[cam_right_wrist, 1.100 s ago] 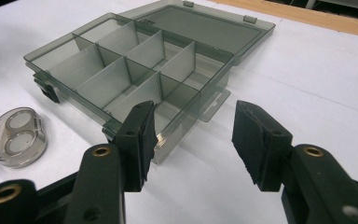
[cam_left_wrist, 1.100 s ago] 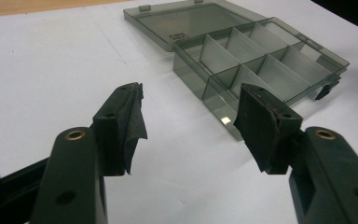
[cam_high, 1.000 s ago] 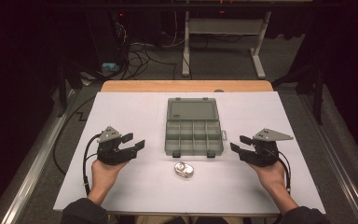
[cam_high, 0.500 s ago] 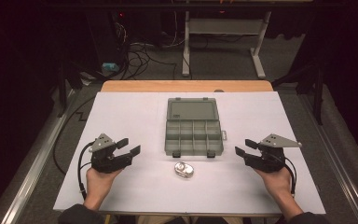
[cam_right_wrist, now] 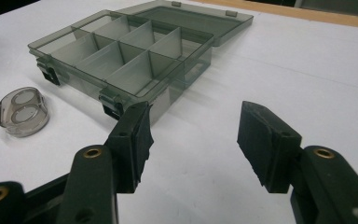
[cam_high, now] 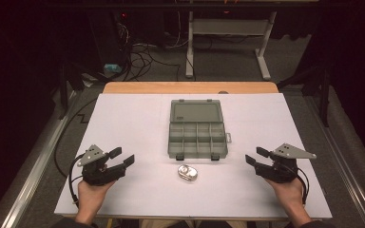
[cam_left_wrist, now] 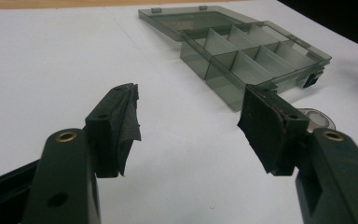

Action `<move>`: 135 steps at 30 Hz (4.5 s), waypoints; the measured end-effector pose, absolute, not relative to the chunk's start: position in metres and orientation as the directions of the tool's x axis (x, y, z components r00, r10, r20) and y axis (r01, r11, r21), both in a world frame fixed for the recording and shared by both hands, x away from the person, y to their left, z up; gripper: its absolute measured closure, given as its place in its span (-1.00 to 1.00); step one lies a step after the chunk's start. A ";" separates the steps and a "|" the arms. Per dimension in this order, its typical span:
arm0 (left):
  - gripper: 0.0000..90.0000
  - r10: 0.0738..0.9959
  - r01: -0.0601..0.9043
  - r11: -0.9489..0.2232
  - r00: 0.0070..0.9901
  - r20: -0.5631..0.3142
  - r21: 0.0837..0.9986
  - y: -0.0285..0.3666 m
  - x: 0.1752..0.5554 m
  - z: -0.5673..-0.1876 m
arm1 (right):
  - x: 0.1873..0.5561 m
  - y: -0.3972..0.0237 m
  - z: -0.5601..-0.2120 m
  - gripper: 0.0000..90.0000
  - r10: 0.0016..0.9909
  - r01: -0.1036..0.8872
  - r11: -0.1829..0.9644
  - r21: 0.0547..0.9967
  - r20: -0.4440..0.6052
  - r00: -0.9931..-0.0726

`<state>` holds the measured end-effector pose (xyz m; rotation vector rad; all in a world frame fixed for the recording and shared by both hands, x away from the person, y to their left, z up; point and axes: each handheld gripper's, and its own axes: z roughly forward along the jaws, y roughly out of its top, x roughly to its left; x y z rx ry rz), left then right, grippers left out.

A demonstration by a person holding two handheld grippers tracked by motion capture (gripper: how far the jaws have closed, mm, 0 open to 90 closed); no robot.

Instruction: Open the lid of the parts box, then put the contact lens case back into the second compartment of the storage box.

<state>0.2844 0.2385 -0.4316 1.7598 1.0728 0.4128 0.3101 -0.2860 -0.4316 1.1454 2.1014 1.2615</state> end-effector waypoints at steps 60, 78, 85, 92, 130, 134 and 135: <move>-0.25 0.841 0.479 -0.087 0.506 -0.194 0.873 0.242 0.264 -0.454 | 0.268 -0.308 -0.450 -0.18 0.827 0.394 0.158 0.905 0.097 -0.554; -0.24 0.839 0.475 -0.065 0.501 -0.210 0.878 0.244 0.264 -0.453 | 0.281 -0.264 -0.433 -0.15 0.767 0.415 0.208 0.885 0.115 -0.631; -0.24 0.838 0.474 -0.060 0.502 -0.214 0.878 0.245 0.264 -0.453 | 0.283 -0.246 -0.432 -0.06 0.737 0.409 0.249 0.878 0.102 -0.668; -0.24 0.838 0.473 -0.064 0.504 -0.210 0.879 0.245 0.264 -0.453 | 0.287 -0.235 -0.434 -0.06 0.723 0.413 0.281 0.866 0.091 -0.684; -0.24 0.833 0.498 -0.085 0.511 -0.212 0.863 0.246 0.267 -0.455 | 0.319 -0.137 -0.436 0.05 0.576 0.458 0.582 0.672 0.057 -0.816; -0.24 0.832 0.498 -0.086 0.513 -0.213 0.863 0.246 0.267 -0.455 | 0.319 -0.125 -0.438 0.04 0.551 0.447 0.609 0.655 0.054 -0.832; -0.24 0.832 0.497 -0.087 0.513 -0.212 0.863 0.246 0.267 -0.455 | 0.319 -0.122 -0.438 0.04 0.547 0.446 0.616 0.650 0.055 -0.835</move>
